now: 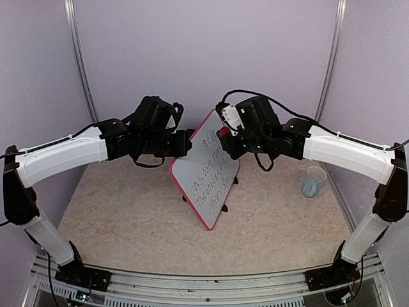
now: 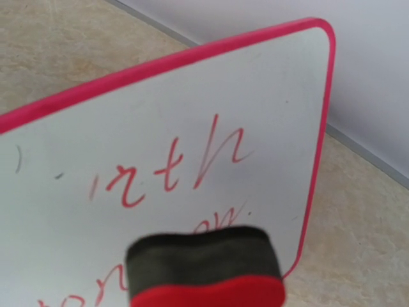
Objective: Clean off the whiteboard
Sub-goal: Erase the whiteboard at the center of the board.
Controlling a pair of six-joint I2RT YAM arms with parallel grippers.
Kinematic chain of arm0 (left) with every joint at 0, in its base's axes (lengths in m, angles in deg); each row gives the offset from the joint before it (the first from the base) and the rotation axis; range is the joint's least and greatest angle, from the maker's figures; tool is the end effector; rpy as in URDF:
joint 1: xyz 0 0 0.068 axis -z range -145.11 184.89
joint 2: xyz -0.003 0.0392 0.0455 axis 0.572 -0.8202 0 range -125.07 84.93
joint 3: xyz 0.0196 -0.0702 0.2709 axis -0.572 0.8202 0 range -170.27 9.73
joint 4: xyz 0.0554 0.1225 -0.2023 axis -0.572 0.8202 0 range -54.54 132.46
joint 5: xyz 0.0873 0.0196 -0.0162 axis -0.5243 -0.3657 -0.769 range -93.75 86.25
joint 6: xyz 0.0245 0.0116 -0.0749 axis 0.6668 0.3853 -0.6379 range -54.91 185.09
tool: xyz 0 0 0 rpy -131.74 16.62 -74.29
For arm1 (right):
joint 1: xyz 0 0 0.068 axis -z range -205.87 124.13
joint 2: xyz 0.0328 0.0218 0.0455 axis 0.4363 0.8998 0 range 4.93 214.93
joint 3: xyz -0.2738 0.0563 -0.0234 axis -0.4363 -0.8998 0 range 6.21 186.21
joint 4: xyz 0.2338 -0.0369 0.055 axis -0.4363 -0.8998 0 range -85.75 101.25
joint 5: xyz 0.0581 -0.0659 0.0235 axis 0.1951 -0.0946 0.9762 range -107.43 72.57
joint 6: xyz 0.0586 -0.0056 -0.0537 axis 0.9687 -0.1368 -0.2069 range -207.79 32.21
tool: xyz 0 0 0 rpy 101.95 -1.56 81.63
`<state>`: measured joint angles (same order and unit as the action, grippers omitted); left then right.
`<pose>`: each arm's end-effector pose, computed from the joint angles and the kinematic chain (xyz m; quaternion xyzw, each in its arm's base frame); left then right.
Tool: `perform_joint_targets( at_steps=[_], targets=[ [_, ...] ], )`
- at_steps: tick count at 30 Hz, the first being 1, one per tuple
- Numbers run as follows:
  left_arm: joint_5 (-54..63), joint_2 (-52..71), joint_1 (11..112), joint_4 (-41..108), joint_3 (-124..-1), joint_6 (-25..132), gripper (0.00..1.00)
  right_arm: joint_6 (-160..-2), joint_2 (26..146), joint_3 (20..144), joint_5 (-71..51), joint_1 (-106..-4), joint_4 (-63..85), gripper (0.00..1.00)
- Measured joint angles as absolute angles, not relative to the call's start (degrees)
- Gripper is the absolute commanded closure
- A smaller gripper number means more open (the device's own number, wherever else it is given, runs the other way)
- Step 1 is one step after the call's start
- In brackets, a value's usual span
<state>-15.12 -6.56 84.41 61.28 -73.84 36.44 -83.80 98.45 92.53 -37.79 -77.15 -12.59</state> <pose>0.2542 -0.2770 0.3353 0.1130 0.8715 -0.2279 0.4193 0.2602 0.2863 0.3450 -0.2640 0.8197 0.0884 0.5005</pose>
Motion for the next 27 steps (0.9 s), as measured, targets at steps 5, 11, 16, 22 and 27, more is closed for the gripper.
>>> perform_joint_targets(
  at_steps=[5, 11, 16, 22, 27],
  targets=[
    [-14.0, -6.7, 84.1, 62.0, -74.3, 36.9, 1.0, -83.9, 98.4, 92.5, -36.5, -77.2, -12.3, 0.71],
    [-10.1, -6.7, 83.1, 63.7, -75.2, 38.8, 1.0, -84.1, 98.5, 92.5, -34.0, -77.2, -10.8, 0.71],
    [-7.1, -6.4, 82.1, 64.1, -75.1, 40.1, 1.0, -84.7, 99.6, 92.5, -33.5, -78.1, -9.3, 0.71],
    [-5.3, -4.8, 81.9, 64.0, -73.5, 41.5, 1.0, -85.4, 104.2, 93.8, -33.5, -80.5, -8.6, 0.71],
    [-5.0, -3.3, 81.6, 62.2, -70.9, 41.6, 1.0, -85.5, 108.2, 96.5, -34.4, -81.4, -8.6, 0.71]
  ],
)
